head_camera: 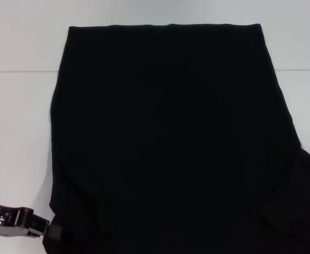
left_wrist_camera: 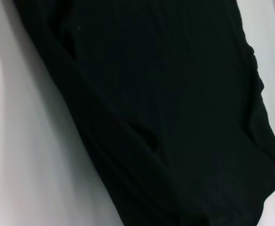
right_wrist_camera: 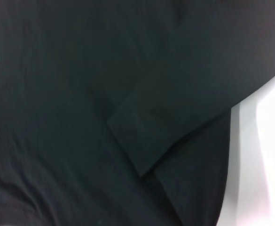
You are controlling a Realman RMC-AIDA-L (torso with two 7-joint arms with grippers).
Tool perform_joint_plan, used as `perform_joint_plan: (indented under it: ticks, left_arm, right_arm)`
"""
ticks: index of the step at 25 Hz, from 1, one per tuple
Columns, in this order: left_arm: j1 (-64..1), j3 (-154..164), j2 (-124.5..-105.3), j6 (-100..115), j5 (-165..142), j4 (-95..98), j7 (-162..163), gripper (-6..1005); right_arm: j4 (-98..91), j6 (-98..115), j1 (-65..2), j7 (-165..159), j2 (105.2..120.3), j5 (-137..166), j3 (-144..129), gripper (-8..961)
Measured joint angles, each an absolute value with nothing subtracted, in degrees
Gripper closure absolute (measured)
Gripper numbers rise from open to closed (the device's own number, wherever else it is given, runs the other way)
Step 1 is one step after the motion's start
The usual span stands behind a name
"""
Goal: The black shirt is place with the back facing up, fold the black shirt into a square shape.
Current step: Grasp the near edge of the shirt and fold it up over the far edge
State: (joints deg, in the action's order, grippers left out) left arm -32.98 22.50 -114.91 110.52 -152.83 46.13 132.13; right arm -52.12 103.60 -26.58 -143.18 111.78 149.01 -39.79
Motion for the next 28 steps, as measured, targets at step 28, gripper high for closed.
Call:
perform_joint_plan:
  ticks: [28]
  left_arm:
    - [-47.82,19.10,-113.71,72.46,-137.04,32.05,142.22,940]
  right_arm:
    - [-36.78,69.46,-45.49,-135.16,108.92,135.72,-25.78,932]
